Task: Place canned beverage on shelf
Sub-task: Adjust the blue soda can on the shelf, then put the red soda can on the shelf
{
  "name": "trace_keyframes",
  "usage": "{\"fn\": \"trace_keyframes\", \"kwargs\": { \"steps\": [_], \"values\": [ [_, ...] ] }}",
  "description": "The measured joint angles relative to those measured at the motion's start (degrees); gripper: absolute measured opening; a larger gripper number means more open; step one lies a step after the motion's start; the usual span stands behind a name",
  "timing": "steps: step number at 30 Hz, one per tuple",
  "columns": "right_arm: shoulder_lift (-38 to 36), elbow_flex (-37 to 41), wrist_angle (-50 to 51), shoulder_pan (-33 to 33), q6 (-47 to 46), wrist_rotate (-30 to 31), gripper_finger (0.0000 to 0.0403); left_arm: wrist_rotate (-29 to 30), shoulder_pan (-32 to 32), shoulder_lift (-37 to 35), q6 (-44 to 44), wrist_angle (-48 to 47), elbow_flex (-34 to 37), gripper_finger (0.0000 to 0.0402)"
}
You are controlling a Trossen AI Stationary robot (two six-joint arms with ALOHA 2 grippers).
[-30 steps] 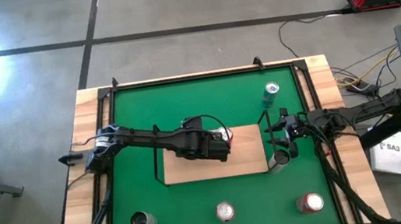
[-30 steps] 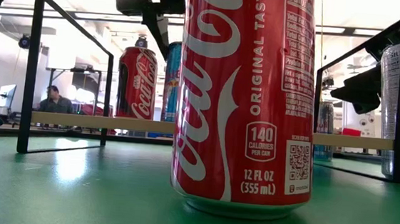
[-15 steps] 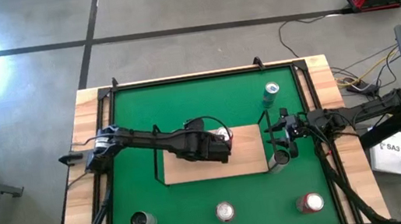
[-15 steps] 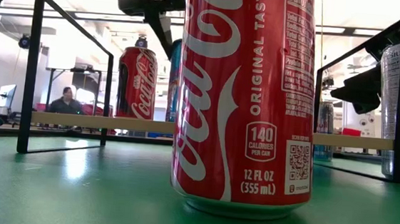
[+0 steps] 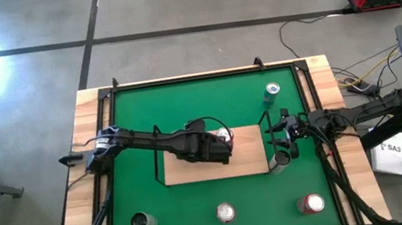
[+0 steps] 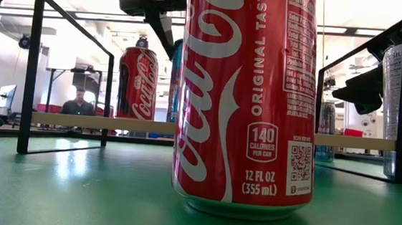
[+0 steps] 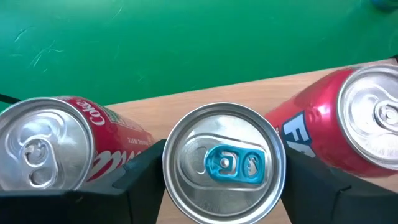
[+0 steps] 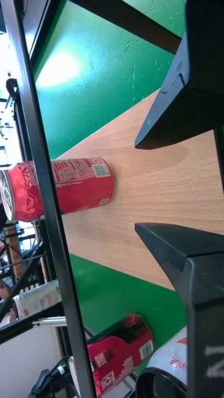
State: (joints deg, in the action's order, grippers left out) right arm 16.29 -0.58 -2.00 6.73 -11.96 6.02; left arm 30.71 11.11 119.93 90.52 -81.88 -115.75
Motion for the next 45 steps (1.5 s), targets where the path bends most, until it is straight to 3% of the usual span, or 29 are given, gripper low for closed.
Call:
{"fn": "trace_keyframes", "kwargs": {
  "steps": [20,26,45],
  "values": [
    [0.0,0.0,0.0,-0.01,0.0,0.0,0.0196,1.38,2.81,-0.67,-1.8,-8.0,-8.75,0.0367],
    [0.0,0.01,0.0,-0.01,0.01,-0.01,0.0196,1.35,8.38,-3.75,-1.75,-8.14,-10.01,0.0368],
    [-0.02,0.0,0.0,0.0,0.0,-0.01,0.0196,-5.06,27.76,-2.54,18.92,-8.05,-7.05,0.0366]
  ]
}}
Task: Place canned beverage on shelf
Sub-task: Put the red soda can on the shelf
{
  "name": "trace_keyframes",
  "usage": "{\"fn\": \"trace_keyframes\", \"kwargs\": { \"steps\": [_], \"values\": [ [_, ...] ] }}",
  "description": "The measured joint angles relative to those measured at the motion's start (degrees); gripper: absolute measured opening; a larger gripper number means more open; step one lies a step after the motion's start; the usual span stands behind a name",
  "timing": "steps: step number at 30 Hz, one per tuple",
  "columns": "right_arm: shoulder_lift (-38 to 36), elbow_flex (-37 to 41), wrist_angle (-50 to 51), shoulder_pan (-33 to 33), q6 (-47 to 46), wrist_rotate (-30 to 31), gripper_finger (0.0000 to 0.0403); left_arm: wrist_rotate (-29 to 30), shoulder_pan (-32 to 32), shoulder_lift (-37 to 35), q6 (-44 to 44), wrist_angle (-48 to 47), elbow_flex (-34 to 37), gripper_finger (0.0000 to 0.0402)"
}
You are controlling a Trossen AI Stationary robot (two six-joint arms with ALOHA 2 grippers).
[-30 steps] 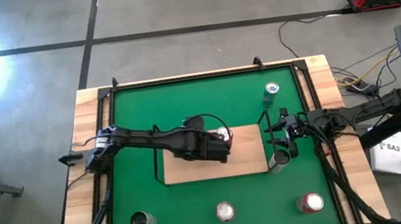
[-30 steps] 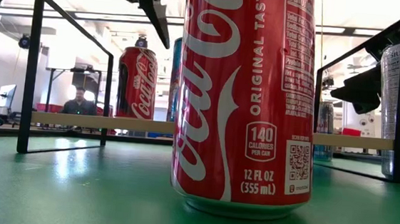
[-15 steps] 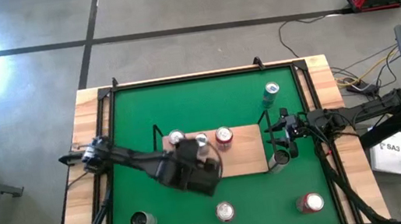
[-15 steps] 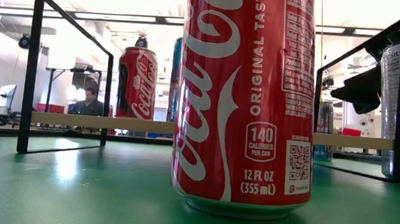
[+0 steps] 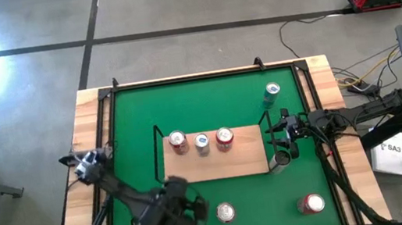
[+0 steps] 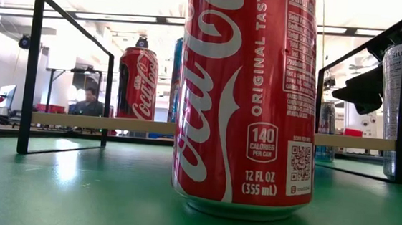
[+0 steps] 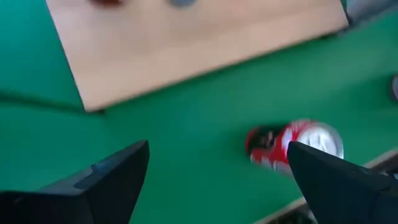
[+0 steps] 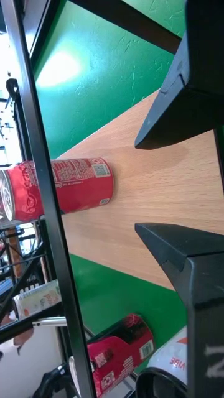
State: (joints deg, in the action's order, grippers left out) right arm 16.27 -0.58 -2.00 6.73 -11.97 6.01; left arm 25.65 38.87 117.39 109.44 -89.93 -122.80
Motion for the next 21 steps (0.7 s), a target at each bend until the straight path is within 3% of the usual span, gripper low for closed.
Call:
{"fn": "trace_keyframes", "kwargs": {
  "steps": [11,21],
  "values": [
    [0.02,0.01,0.0,-0.01,0.02,0.01,0.0196,-2.87,11.19,4.45,17.14,0.0,0.24,0.0365],
    [0.02,0.01,0.0,0.0,0.0,0.01,0.0196,-1.11,11.68,4.3,19.85,-0.09,0.33,0.0365]
  ]
}}
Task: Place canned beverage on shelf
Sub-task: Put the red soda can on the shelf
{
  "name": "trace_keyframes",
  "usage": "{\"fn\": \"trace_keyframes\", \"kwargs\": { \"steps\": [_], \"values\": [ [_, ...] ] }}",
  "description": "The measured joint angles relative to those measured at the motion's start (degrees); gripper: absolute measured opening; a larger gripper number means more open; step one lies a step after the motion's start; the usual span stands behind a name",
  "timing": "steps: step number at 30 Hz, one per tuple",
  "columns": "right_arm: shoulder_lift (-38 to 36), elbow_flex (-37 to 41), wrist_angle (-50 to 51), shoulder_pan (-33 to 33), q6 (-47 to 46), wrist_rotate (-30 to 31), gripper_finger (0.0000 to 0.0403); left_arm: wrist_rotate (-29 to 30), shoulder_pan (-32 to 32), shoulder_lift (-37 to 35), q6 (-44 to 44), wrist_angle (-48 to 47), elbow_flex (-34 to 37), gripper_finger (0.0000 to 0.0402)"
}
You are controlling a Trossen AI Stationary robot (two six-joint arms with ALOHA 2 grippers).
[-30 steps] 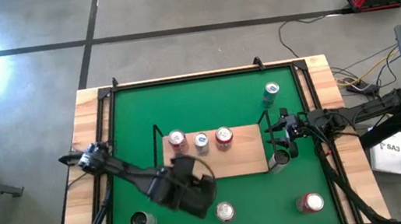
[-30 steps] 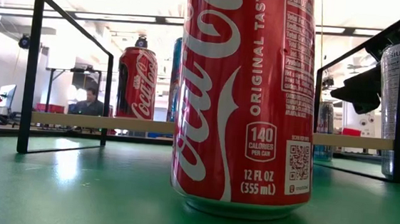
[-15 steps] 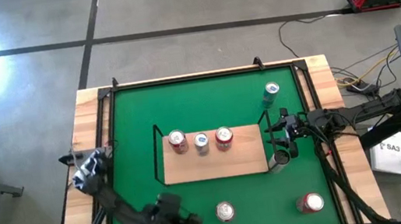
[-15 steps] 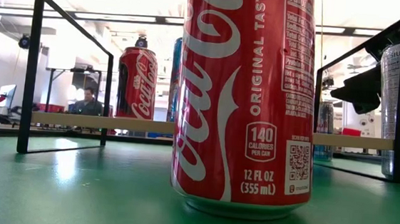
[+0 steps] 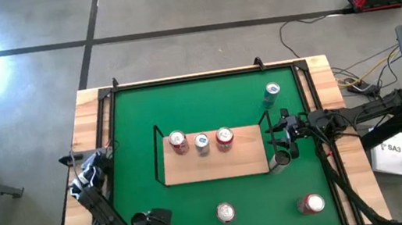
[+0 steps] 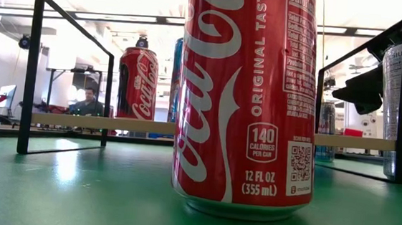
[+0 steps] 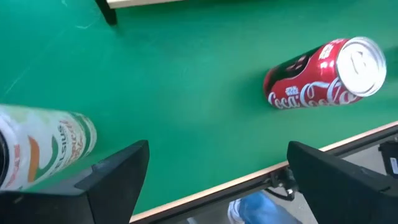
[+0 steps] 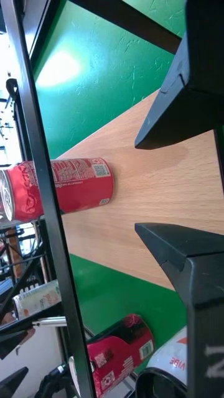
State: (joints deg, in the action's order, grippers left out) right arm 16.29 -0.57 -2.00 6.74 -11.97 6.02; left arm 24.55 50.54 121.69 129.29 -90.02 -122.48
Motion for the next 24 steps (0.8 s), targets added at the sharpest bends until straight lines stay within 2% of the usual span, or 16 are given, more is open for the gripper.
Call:
{"fn": "trace_keyframes", "kwargs": {
  "steps": [6,9,18,24],
  "values": [
    [0.0,-0.01,0.0,-0.02,0.0,0.0,0.0196,0.51,-2.53,0.0,-2.86,0.32,0.26,0.0365],
    [0.0,0.0,-0.01,-0.01,0.0,0.0,0.0196,1.02,-4.58,0.0,-5.59,3.65,0.31,0.0365],
    [0.0,0.01,-0.02,-0.01,0.0,0.0,0.0196,1.68,-11.34,4.03,-30.56,20.26,0.5,0.0365],
    [0.0,-0.01,-0.04,-0.02,0.0,0.0,0.0196,1.98,-13.4,6.62,-39.42,24.28,0.5,0.0365]
  ]
}}
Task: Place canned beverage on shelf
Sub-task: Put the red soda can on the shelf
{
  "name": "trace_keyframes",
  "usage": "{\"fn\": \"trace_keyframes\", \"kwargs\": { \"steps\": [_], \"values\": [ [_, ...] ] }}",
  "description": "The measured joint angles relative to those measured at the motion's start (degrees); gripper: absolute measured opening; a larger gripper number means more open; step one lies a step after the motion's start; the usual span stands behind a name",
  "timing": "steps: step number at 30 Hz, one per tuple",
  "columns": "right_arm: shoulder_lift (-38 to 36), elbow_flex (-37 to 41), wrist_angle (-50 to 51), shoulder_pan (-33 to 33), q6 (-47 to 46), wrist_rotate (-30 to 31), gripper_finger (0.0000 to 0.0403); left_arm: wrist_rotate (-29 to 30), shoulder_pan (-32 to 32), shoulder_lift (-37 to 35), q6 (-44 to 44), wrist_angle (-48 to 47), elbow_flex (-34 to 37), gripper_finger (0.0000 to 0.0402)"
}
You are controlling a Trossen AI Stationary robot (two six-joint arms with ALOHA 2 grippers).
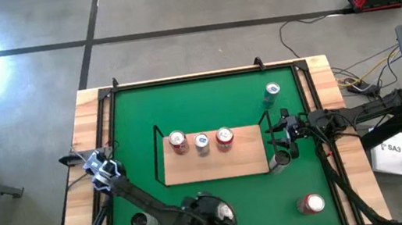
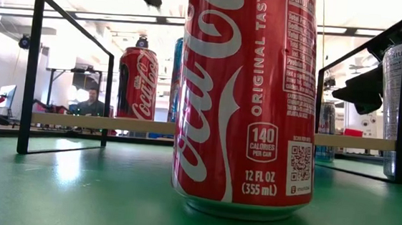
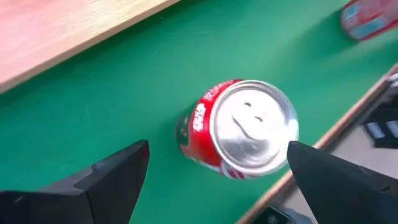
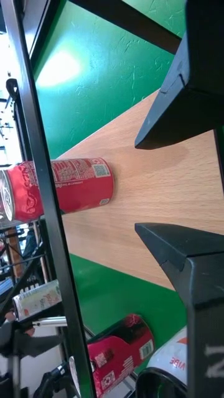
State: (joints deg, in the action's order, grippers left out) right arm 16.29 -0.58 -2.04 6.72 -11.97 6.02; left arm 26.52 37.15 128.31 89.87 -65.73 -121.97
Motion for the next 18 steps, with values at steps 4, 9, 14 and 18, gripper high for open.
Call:
{"fn": "trace_keyframes", "kwargs": {
  "steps": [4,9,14,18],
  "values": [
    [0.0,0.0,-0.01,0.0,0.0,0.0,0.0196,0.52,-0.4,1.05,-3.88,0.58,-0.69,0.0365],
    [0.0,0.0,0.02,0.0,0.0,0.0,0.0196,1.07,-0.33,1.98,-6.88,0.34,-3.51,0.0365],
    [0.0,0.01,0.02,0.01,0.01,0.0,0.0196,1.54,-0.33,3.41,-8.93,0.31,-7.38,0.0365],
    [0.0,0.02,0.02,0.0,0.02,0.0,0.0196,1.64,-0.36,5.45,-9.91,-0.15,-10.41,0.0365]
  ]
}}
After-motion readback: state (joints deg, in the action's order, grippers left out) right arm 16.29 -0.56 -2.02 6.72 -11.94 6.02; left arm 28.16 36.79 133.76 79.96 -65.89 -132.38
